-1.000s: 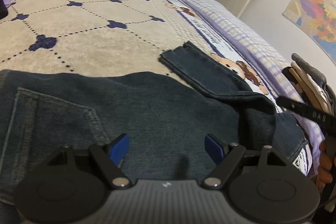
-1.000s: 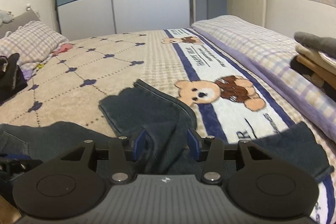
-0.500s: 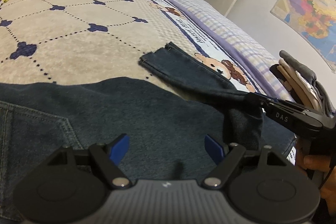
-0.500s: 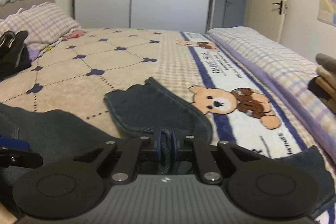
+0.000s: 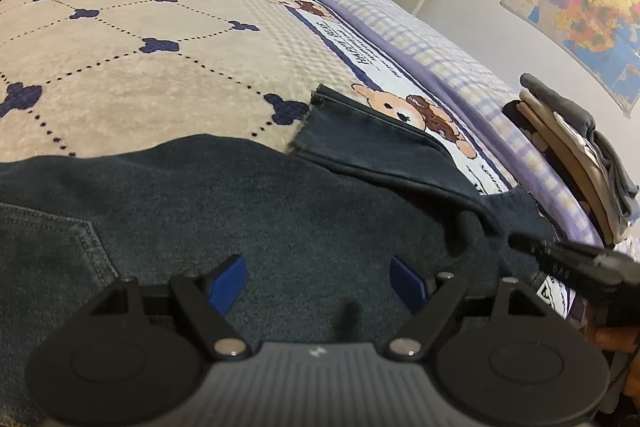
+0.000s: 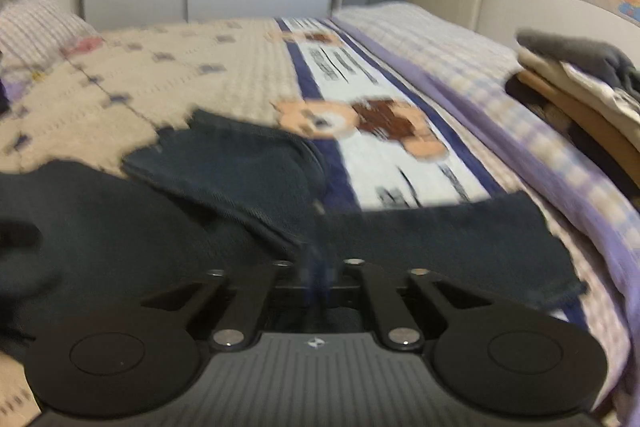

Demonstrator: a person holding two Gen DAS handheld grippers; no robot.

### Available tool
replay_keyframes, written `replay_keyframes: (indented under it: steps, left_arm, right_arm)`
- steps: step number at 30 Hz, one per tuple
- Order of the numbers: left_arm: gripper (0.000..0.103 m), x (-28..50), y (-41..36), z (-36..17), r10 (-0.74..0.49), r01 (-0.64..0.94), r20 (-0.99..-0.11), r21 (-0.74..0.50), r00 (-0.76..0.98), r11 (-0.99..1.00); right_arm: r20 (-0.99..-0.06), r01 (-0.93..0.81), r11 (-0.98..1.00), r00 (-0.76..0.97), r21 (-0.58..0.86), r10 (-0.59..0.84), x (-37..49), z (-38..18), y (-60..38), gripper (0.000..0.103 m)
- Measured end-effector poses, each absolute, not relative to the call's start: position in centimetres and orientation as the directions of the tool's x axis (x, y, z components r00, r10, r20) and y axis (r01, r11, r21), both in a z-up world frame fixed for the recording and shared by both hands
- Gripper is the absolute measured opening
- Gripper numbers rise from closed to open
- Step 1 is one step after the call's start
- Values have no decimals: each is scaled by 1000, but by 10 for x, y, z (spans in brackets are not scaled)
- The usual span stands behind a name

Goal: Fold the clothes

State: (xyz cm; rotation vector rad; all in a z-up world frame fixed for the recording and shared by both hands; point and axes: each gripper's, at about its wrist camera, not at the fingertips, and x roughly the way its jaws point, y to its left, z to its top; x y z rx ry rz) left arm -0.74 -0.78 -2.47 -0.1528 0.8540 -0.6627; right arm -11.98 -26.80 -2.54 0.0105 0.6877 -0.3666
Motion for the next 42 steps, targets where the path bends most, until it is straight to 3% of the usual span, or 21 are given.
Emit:
replay_keyframes:
  steps: [4,6,9,10,16,21,33,35,36,37,42]
  left_arm:
    - [81,-7,-8,-26,-598,483,-651,-378,469,790]
    - [81,-6,-9,-26,-601,486,-649,-380,466,787]
    - [81,-4,-11,-26,-613,488,-644,-395,458,779]
    - [81,-3,-12,-26,-617,487,-643,-402,454,776]
    - [81,-1,-17,-26,-620,495,-649,-400,441,771]
    - [88,3,-14,-27,-616,491,-661,-402,429,773]
    - [91,13,-12,-29,-619,490,-665,-409,418,770]
    - [91,15,-12,-29,-619,489,-664,-408,421,771]
    - [91,15,-12,-29,-619,487,-663,-410,421,771]
    - [91,15,-12,-29,-620,486,-662,-413,421,770]
    - [91,11,-11,-29,-622,486,-661,-414,420,769]
  right_arm:
    - [-677,361,931,674,-46,-295,-127,-36,-287,5]
    - [-656,364,931,696,-26,-291,-128,-28,-289,7]
    - [-607,343,938,736,-46,-299,-125,-14,-283,33]
    - [-596,331,943,749,-43,-290,-124,-10,-281,37]
    - [-568,206,976,795,-76,-213,-96,1,-254,42]
    - [-554,121,980,810,-158,-190,-70,-2,-226,50]
    - [-623,86,984,765,-155,-165,-11,-31,-215,48]
    - [-617,89,986,771,-142,-159,-11,-32,-218,38]
    - [-619,89,987,771,-132,-152,-12,-32,-220,22]
    - [-618,96,988,771,-123,-152,-13,-32,-221,13]
    - [-573,185,974,788,-132,-227,-30,-20,-230,9]
